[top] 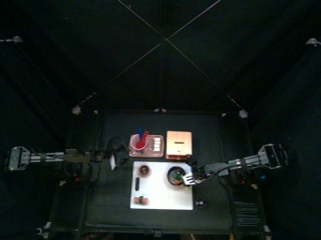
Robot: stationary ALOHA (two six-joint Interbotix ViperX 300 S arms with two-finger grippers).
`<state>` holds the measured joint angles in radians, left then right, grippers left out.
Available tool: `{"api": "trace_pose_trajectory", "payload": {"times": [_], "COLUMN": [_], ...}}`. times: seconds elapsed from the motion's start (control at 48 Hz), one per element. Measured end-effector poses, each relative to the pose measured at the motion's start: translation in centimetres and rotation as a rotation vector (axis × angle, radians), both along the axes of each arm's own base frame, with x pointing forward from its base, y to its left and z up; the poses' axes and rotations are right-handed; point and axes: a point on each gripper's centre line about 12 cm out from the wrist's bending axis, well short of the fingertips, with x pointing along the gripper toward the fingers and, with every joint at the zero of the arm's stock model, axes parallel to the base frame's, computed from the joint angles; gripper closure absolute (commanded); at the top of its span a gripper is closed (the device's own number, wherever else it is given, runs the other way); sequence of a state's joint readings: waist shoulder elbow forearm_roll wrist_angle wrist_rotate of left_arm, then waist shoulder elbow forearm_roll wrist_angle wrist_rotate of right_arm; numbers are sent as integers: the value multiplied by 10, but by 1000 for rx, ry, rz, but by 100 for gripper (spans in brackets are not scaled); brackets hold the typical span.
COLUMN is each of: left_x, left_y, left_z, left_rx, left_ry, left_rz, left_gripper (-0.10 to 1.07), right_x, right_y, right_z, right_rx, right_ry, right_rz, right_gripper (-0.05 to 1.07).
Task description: Put the spoon into the bowl
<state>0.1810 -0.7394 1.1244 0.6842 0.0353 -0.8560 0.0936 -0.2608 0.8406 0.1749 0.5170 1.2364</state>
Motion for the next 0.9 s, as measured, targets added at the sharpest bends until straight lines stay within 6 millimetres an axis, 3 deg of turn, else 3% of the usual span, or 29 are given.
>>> {"api": "trace_pose_trajectory", "payload": {"times": [0.125, 0.333, 0.5, 0.667, 0.896], "left_x": [0, -1, -1, -1, -1], "left_y": [0, 1, 1, 1, 1], "left_z": [-1, -2, -3, -3, -2], "left_rx": [0, -1, 1, 0, 0], "left_ry": [4, 14, 18, 18, 12], "left_rz": [2, 9, 11, 11, 10], "left_gripper": [6, 6, 6, 6, 6], "right_x": [0, 0, -1, -8, -37], "right_y": [-3, -7, -9, -11, -23], "right_z": [0, 2, 5, 18, 43], "right_rx": [-4, -10, -18, -32, -175], "right_ry": [0, -5, -14, -40, -146], "right_rz": [-8, -17, -14, 0, 75], "right_gripper": [35, 15, 6, 6, 6]}}
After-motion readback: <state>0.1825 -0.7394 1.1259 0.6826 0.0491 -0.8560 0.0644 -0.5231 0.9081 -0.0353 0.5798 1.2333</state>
